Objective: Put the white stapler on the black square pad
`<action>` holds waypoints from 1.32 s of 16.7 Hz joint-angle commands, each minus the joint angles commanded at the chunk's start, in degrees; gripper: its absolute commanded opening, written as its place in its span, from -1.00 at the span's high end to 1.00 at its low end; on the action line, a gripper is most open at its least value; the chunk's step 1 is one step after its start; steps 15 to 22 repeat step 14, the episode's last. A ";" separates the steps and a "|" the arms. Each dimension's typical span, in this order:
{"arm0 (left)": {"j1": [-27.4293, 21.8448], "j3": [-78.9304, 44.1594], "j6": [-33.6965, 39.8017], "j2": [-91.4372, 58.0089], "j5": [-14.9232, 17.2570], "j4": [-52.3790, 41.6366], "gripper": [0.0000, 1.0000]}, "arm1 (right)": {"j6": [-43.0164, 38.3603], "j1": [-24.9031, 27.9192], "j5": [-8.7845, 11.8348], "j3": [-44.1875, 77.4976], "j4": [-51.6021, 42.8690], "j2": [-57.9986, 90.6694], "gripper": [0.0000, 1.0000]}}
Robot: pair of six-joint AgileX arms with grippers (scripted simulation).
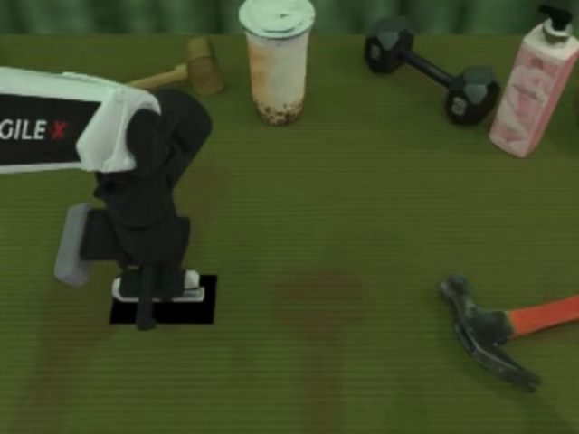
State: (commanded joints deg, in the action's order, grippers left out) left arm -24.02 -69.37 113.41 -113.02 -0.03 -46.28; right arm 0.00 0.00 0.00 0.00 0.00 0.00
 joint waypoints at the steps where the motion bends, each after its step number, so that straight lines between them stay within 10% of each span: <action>1: 0.00 0.00 0.00 0.00 0.00 0.00 0.10 | 0.00 0.00 0.00 0.00 0.00 0.00 -1.00; 8: 0.00 0.00 0.00 0.00 0.00 0.00 -0.96 | 0.00 0.00 0.00 0.00 0.00 0.00 -1.00; 22: 0.00 0.00 0.00 0.00 0.00 0.00 -1.00 | 0.00 0.00 0.00 0.00 0.00 0.00 -1.00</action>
